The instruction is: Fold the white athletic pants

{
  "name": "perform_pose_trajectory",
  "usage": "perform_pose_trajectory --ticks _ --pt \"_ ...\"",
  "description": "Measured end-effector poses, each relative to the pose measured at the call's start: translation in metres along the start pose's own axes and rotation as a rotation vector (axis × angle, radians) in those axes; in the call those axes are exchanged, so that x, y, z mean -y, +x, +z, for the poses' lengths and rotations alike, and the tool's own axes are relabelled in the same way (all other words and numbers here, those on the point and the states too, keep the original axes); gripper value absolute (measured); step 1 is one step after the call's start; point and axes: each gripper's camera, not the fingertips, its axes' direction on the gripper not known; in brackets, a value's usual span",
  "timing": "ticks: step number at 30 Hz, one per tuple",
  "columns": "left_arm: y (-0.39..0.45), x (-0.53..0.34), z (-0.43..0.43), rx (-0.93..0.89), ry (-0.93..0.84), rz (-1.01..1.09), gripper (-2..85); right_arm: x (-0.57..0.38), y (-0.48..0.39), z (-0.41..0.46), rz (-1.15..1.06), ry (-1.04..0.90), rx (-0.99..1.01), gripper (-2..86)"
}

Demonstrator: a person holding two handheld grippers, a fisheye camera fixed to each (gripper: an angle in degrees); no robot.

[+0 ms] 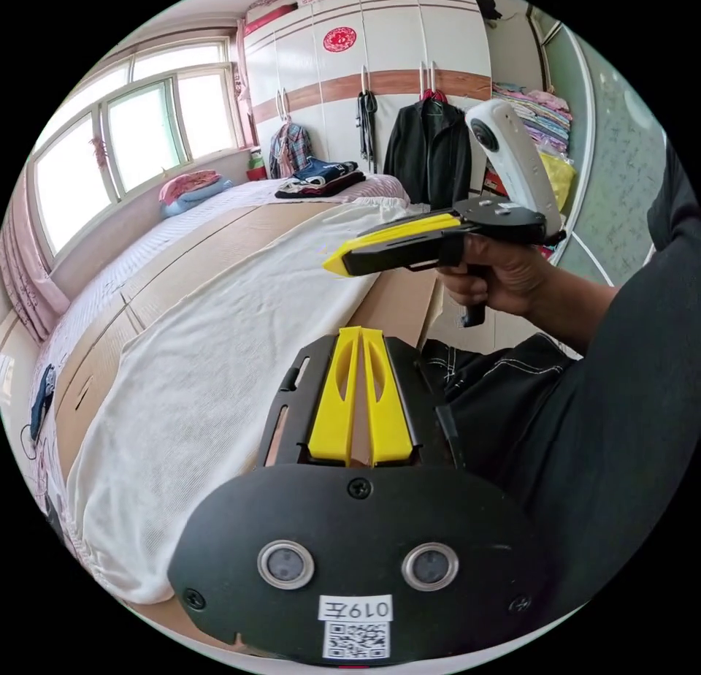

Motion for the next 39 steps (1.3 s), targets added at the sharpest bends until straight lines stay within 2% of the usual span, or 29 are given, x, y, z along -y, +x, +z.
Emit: perform_pose_trajectory --ticks 4,8,13,17,23,25,30,32,39 --pt "-0.013 0.029 0.027 -0.056 0.045 -0.033 0.9 -0.053 0.06 -0.011 0.134 0.016 -0.151 -0.6" --pt "-0.016 0.055 0.064 -0.09 0.021 0.002 0.9 -0.096 0.135 -0.044 0.307 0.129 -0.293 1.1" --pt "-0.015 0.092 0.102 -0.057 0.014 0.108 0.9 -0.155 0.236 -0.07 0.574 0.247 -0.235 4.7" --pt "-0.019 0.129 0.136 -0.021 0.027 0.181 0.8 -0.206 0.3 -0.057 0.724 0.205 -0.3 8.3" --pt "-0.061 0.201 0.194 -0.085 0.052 0.243 1.5 -0.257 0.364 -0.032 0.8 0.189 -0.163 11.7" --pt "-0.083 0.232 0.216 -0.112 0.087 0.254 2.0 -0.264 0.374 -0.028 0.796 0.186 -0.176 11.8" --pt "-0.152 0.331 0.305 -0.325 0.101 0.229 5.6 -0.284 0.398 -0.012 0.807 0.156 -0.168 12.2" --pt "-0.183 0.384 0.366 -0.475 0.048 0.202 8.7 -0.292 0.404 -0.006 0.79 0.153 -0.17 12.4" --pt "-0.204 0.497 0.539 -0.613 -0.19 0.287 11.3 -0.302 0.414 0.005 0.777 0.159 -0.191 11.5"
